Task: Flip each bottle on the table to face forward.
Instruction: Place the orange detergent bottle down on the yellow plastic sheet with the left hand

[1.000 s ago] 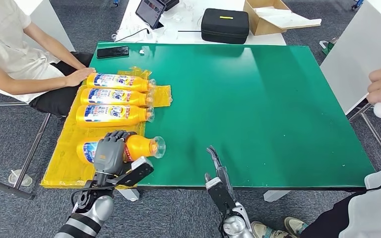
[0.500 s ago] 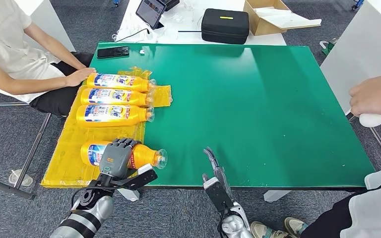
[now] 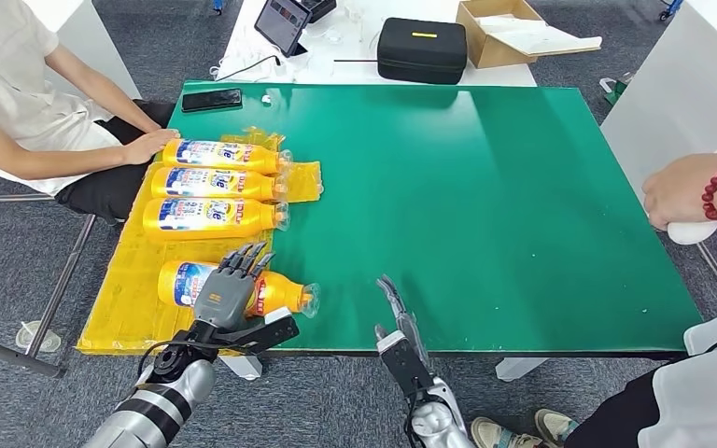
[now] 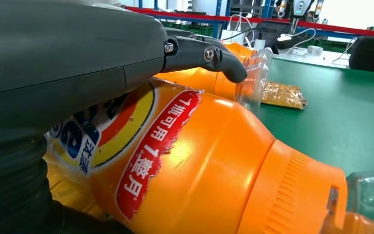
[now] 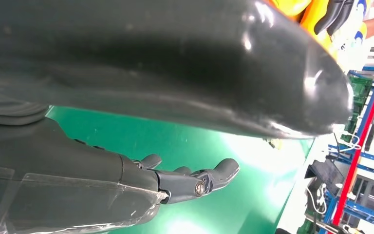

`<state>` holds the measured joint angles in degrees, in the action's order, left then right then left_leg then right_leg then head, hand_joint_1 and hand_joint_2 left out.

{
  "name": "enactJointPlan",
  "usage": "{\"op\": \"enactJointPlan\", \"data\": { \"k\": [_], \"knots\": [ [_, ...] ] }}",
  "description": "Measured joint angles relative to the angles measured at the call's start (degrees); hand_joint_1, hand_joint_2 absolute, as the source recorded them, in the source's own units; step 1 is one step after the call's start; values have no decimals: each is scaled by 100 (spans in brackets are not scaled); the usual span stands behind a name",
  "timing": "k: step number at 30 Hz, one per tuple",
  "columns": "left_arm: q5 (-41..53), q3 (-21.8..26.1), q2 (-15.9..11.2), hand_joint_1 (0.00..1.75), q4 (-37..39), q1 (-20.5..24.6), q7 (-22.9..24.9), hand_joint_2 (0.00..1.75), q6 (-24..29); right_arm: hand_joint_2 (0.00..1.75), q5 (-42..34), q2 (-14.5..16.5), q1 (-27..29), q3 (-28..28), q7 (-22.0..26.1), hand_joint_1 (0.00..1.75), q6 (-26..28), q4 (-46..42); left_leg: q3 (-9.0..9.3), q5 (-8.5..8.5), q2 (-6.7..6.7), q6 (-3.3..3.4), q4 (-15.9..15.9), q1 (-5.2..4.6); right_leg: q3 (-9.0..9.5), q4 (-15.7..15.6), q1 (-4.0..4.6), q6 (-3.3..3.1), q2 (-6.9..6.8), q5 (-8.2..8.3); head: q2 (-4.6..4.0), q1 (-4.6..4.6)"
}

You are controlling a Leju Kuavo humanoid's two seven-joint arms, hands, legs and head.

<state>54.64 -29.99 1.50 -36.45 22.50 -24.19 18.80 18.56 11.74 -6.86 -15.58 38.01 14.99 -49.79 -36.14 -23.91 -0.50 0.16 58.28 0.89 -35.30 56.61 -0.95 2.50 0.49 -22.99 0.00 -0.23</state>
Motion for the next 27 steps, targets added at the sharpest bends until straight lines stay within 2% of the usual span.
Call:
{"op": "enactJointPlan", "data": {
  "k": [4,8,15,21,27],
  "knots": [
    [-4,-8,4,19,44,27,0,175,0,0,0,2,-16,0,0,0,0,39,0,0,0,0,0,0,1,0,0,0,0,0,1,0],
    [-28,-14,8,0,80,55,15,175,-43,0,0,4,-21,0,1,0,0,64,0,0,-1,0,0,0,3,0,-1,0,0,0,0,-1],
    [-180,-11,42,0,277,214,128,175,-361,0,-47,12,-66,1,5,0,-15,148,19,0,-5,0,-1,0,25,0,-1,-1,-2,-1,0,-1],
    [-303,5,72,0,540,465,293,175,-897,0,-194,15,-201,23,77,0,-127,293,45,3,-11,-1,-2,-1,54,-1,-1,-2,-7,-2,0,0],
    [-348,22,108,0,703,556,356,175,-1081,0,-172,15,-259,67,115,0,-122,426,66,7,-15,-1,-2,-2,78,-2,-1,-2,-13,-1,0,0]
  ]
}}
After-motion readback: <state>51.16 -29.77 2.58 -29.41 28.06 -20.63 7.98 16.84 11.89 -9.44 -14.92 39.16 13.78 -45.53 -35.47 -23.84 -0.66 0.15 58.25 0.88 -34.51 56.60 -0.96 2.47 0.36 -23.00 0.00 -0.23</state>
